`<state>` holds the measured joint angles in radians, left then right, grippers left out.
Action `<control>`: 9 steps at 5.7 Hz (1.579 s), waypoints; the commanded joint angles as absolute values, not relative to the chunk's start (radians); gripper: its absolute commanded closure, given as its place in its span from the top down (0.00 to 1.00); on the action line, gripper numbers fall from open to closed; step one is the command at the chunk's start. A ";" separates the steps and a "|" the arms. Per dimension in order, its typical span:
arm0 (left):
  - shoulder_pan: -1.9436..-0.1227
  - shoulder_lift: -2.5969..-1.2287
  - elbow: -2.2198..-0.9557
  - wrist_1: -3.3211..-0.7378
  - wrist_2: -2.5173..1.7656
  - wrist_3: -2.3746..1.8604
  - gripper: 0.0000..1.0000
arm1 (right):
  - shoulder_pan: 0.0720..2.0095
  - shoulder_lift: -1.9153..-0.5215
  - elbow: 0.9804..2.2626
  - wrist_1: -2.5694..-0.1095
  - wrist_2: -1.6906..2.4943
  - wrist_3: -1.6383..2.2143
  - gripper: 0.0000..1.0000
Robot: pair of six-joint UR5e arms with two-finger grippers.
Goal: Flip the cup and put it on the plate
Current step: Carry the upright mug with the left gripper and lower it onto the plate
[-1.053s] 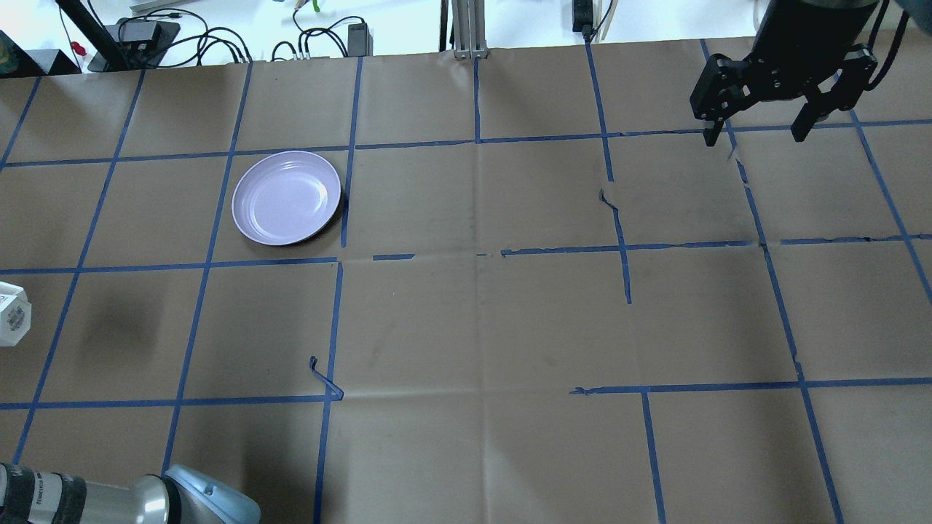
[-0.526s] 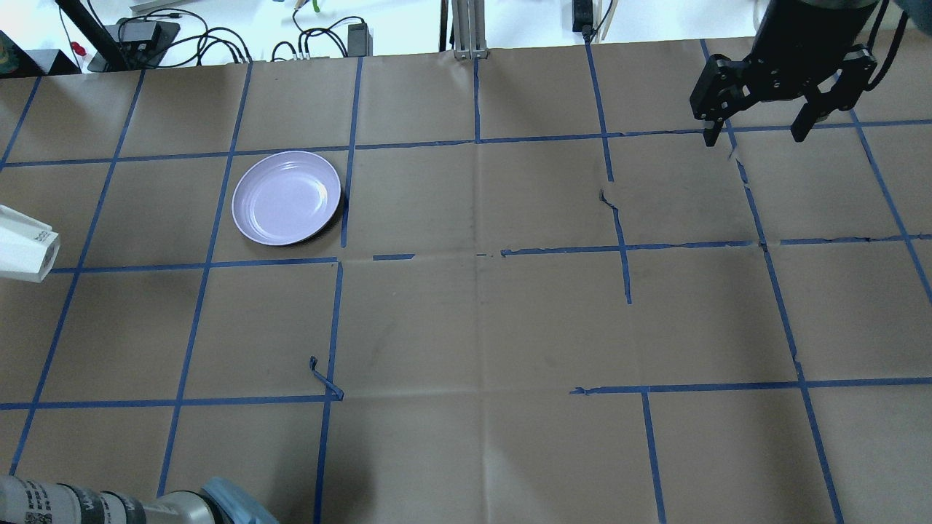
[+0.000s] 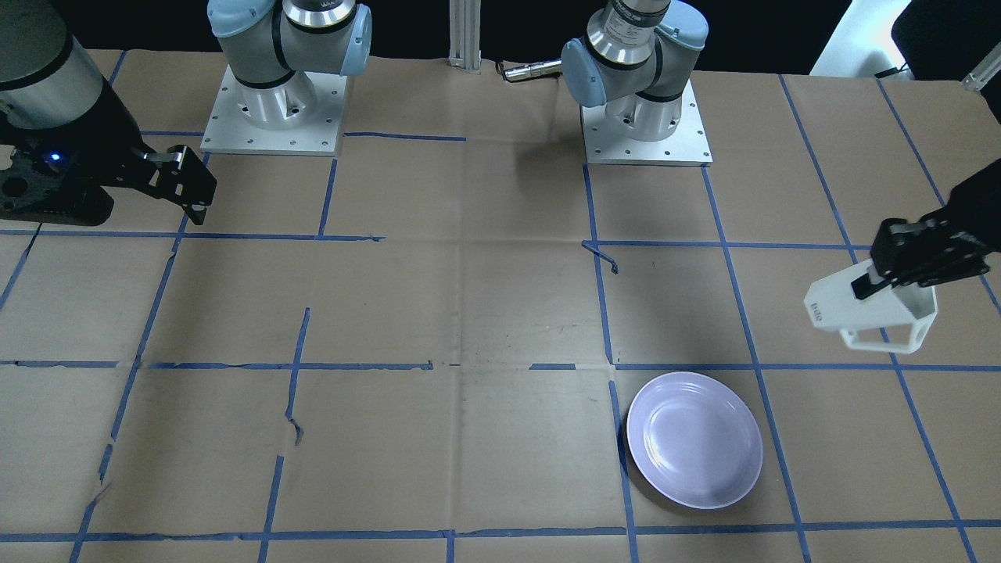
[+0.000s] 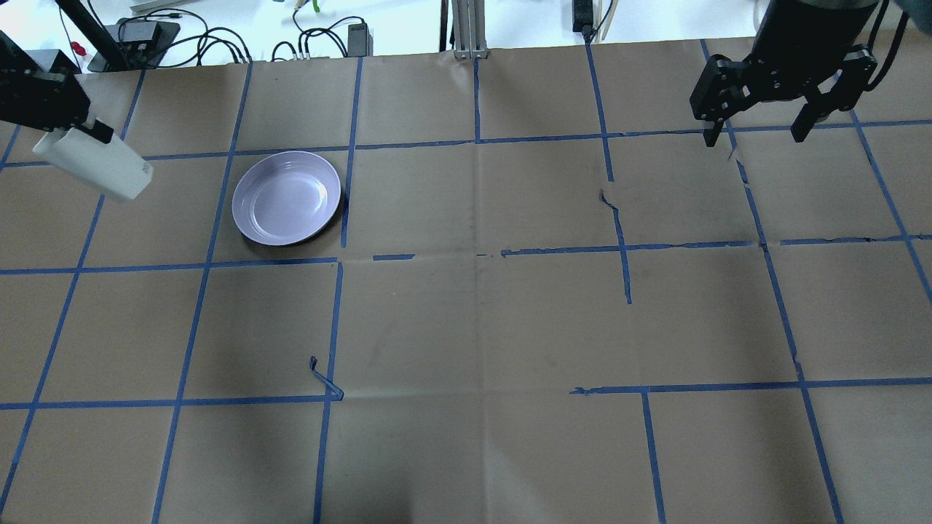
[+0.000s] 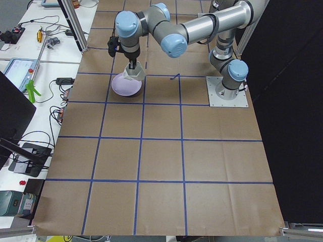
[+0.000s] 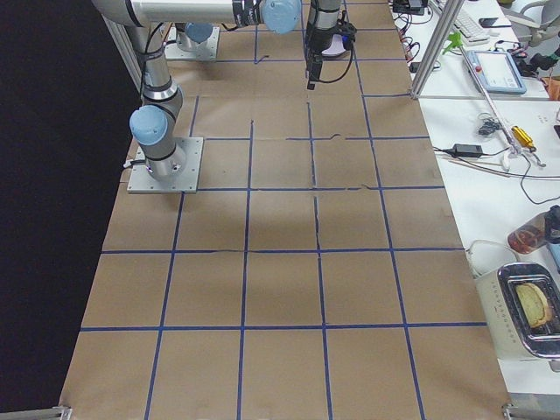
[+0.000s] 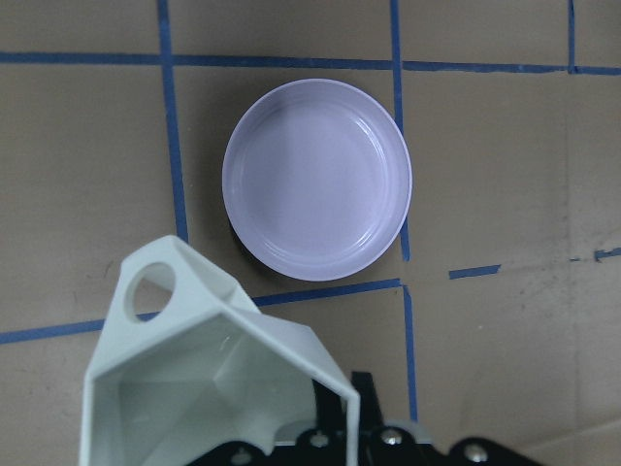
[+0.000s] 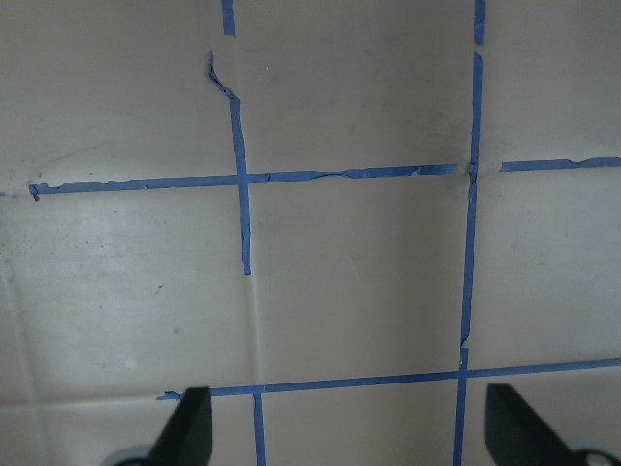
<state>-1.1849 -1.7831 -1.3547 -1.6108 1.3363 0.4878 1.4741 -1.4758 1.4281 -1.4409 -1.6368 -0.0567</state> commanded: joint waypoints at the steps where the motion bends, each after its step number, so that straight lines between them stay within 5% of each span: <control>1: -1.453 -1.805 -1.359 -1.444 1.531 0.346 0.00 | 1.474 -1.476 1.428 -1.440 -1.637 -0.057 1.00; 5: -1.489 -1.911 -1.599 -0.980 1.586 0.351 0.00 | 1.474 -1.476 1.428 -1.440 -1.637 -0.057 1.00; 8: -1.494 -2.031 -1.661 -0.842 1.588 0.351 0.00 | 1.474 -1.476 1.428 -1.440 -1.637 -0.057 1.00; 9: -1.499 -2.031 -1.663 -0.856 1.589 0.351 0.12 | 1.474 -1.476 1.428 -1.440 -1.637 -0.057 1.00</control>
